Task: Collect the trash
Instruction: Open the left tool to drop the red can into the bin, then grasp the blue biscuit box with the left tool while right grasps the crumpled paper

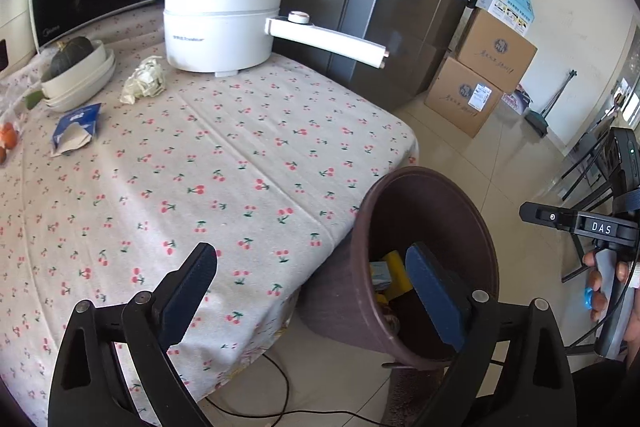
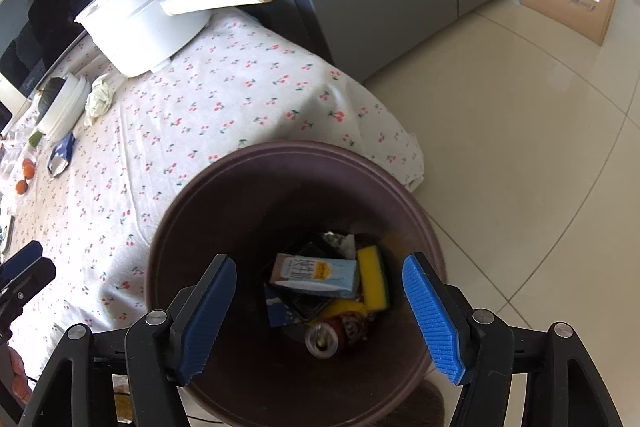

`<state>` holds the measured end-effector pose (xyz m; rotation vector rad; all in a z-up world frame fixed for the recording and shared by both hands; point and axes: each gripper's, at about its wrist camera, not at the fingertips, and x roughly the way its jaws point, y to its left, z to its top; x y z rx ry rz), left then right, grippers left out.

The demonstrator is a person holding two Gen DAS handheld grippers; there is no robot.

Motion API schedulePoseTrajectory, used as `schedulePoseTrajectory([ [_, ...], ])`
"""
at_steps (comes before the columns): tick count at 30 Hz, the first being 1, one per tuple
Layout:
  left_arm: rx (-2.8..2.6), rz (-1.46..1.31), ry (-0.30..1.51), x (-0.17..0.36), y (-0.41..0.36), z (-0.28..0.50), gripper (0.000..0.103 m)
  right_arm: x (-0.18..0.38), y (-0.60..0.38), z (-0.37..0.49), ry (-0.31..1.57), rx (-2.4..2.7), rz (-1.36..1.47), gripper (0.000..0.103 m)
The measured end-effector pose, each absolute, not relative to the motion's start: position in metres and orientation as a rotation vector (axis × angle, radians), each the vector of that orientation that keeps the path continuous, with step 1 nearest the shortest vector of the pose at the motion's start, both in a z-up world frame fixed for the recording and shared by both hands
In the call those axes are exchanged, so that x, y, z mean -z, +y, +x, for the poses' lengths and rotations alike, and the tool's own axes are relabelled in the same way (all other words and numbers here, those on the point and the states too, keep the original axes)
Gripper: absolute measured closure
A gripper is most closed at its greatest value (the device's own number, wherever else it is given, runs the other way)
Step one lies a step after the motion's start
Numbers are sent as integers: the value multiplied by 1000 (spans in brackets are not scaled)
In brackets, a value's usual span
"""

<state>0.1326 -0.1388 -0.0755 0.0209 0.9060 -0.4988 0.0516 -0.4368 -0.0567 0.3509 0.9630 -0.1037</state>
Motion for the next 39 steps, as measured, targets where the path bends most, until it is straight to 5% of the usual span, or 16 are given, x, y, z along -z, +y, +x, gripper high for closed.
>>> schedulePoseTrajectory([
  [26, 67, -119, 865, 63, 81, 142, 0, 37, -258, 137, 917, -37, 278, 18],
  [39, -6, -167, 955, 107, 140, 239, 0, 69, -184, 231, 1006, -108, 119, 17],
])
